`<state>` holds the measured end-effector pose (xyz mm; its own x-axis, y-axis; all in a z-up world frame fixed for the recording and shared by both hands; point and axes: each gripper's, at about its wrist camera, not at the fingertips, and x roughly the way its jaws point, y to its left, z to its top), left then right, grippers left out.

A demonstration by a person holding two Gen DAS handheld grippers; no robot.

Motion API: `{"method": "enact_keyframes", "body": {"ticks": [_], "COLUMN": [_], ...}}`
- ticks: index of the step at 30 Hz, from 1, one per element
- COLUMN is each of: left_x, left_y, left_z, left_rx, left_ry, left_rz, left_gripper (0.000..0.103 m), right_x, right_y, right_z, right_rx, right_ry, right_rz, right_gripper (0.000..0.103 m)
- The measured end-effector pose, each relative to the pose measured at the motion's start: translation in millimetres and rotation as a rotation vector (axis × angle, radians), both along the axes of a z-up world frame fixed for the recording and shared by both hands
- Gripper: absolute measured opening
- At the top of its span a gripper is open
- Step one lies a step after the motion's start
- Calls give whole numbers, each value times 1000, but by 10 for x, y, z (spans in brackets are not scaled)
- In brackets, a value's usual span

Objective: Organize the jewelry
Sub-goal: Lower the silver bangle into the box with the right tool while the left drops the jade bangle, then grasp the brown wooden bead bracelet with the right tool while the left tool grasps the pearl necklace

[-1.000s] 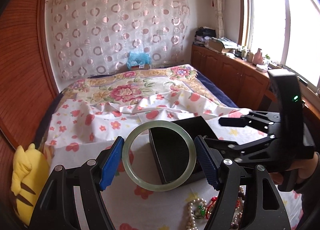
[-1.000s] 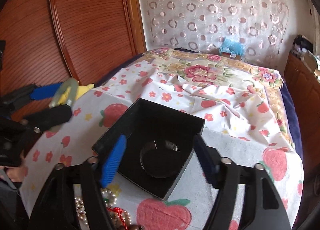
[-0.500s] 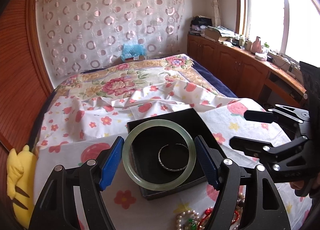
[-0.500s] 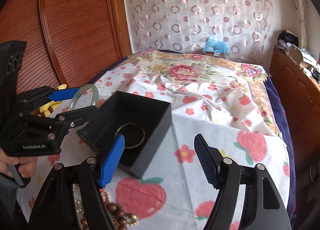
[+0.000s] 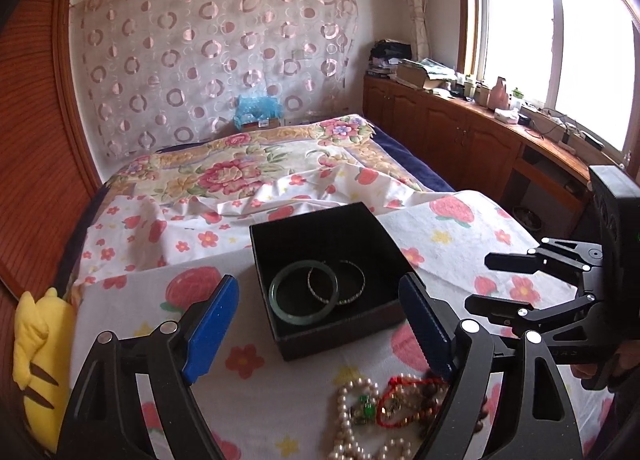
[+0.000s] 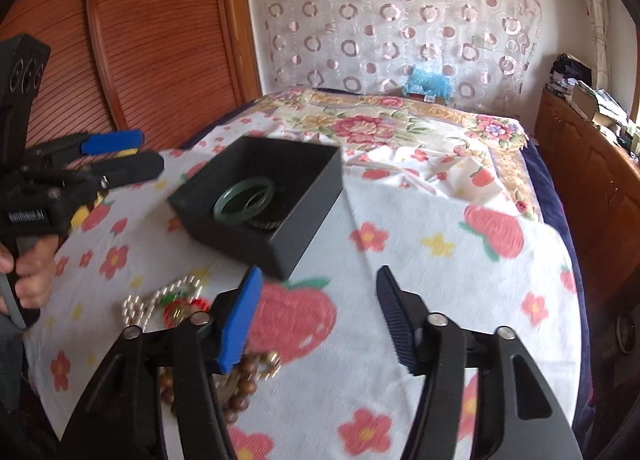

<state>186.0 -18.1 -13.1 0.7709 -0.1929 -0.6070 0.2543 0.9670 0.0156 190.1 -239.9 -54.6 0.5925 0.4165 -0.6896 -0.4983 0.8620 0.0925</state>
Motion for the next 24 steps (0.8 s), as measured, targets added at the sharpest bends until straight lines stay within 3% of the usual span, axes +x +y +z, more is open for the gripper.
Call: {"method": "enact_keyframes", "body": {"ticks": [7, 11, 24], "left_x": [-445, -682, -1123], "left_y": [200, 344, 488], "left_z": [-195, -338, -575], "left_rx": [-9, -47, -69], "left_ry": [19, 47, 91], "left_rz": [4, 20, 42], "left_gripper": [79, 79, 79], "right_x": [-293, -412, -511], "right_y": [118, 125, 174], "right_z": [-216, -293, -446], "right_rx": [-26, -13, -38], "right_ry": [51, 73, 109], "right_rz": [34, 46, 14], "right_gripper": [40, 38, 31]}}
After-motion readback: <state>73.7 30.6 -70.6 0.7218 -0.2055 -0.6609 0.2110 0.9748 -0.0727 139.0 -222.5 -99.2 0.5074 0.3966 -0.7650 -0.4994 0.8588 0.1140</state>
